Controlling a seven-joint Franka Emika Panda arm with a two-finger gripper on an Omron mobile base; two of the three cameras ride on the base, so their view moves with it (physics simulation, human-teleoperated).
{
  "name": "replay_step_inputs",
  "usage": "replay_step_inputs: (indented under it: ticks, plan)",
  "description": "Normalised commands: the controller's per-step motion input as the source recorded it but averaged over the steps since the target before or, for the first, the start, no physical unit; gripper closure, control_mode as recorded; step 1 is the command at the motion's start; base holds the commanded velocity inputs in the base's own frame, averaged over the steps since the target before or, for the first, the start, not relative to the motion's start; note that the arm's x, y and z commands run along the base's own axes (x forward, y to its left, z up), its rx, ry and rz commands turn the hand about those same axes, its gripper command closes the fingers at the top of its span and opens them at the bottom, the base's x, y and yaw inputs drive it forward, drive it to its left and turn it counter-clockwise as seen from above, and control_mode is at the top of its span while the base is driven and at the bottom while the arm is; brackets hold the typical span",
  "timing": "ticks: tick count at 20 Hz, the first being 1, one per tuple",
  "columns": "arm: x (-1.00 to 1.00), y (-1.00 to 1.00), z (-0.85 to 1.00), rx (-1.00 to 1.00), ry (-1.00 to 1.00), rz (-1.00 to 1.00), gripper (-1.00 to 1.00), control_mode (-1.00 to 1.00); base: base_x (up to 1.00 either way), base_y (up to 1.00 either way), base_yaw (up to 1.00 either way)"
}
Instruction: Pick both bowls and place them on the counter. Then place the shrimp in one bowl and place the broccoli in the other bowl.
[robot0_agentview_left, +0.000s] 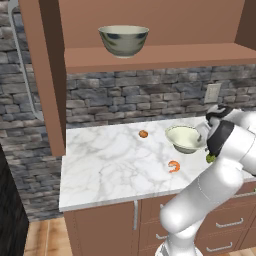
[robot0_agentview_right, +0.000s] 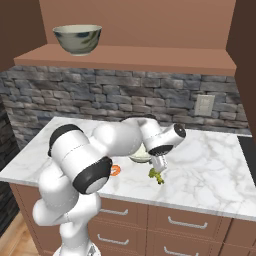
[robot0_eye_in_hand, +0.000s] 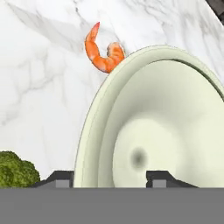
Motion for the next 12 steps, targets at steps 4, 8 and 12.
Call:
replay_step_inputs:
  ticks: [4,8,12]
  plan:
    - [-0.32,0.0,0.66,0.0,0.0,0.0,-1.0,-1.0,0.0,0.0,0.0]
    - [-0.38,0.08,0.8,-0.01,0.0,0.0,-1.0,-1.0,0.0,0.0,0.0]
    - [-0.43,0.42,0.74,-0.02,0.0,-0.05,-1.0,-1.0,0.0,0.0,0.0]
